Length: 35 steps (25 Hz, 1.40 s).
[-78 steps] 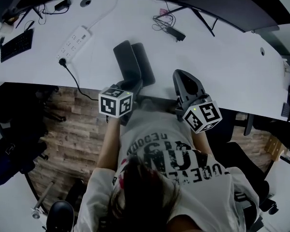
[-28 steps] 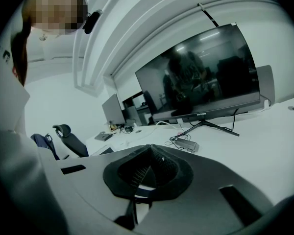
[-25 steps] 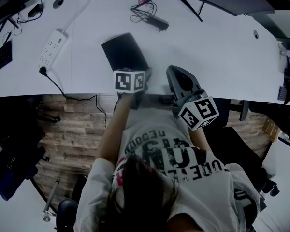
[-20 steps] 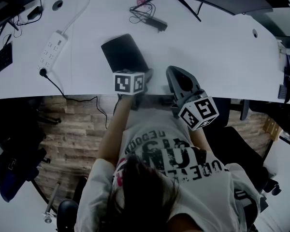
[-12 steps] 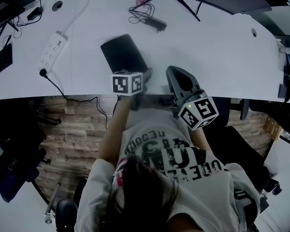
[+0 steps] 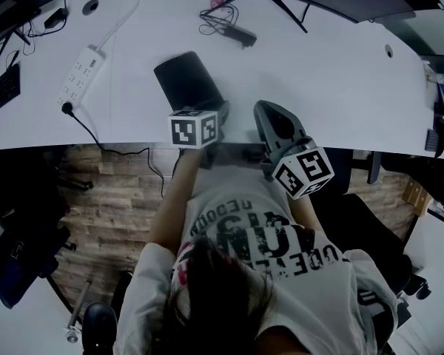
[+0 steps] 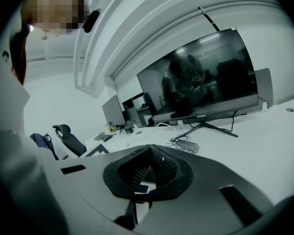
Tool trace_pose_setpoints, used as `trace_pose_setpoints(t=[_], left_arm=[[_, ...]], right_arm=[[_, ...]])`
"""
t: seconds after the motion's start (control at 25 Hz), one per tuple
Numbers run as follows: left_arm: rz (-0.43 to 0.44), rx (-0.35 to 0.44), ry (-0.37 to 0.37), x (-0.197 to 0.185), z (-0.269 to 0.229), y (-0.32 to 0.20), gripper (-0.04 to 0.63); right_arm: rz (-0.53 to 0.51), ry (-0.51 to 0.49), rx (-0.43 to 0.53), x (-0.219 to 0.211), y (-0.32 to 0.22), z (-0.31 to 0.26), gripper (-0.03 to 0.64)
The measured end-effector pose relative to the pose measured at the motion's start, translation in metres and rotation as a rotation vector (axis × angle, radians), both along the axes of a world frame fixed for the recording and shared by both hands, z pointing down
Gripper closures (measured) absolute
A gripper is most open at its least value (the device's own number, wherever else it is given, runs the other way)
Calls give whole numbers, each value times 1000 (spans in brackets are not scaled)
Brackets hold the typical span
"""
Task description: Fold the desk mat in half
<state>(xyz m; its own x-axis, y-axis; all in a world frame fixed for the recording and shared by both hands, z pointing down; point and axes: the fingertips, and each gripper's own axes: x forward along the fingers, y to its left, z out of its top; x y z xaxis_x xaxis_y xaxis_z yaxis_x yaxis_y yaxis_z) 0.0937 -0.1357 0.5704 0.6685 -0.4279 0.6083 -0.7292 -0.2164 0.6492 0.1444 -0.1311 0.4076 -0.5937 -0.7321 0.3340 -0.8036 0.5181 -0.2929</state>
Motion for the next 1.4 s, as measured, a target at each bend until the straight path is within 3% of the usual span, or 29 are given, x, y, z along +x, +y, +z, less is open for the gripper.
trace_pose_setpoints(t=[0.32,0.8,1.4], left_arm=[[-43,39,-33,-11,-4,-6,557],[-55,68,-49,-19,-12,-10,591],[-128,247,-126,-50,-53,-25,594]], right_arm=[[-2,4,8,-3,1,0,623],[-6,4,14,-8,0,-3,623],[-29,7,22,-23,4,-4,623]])
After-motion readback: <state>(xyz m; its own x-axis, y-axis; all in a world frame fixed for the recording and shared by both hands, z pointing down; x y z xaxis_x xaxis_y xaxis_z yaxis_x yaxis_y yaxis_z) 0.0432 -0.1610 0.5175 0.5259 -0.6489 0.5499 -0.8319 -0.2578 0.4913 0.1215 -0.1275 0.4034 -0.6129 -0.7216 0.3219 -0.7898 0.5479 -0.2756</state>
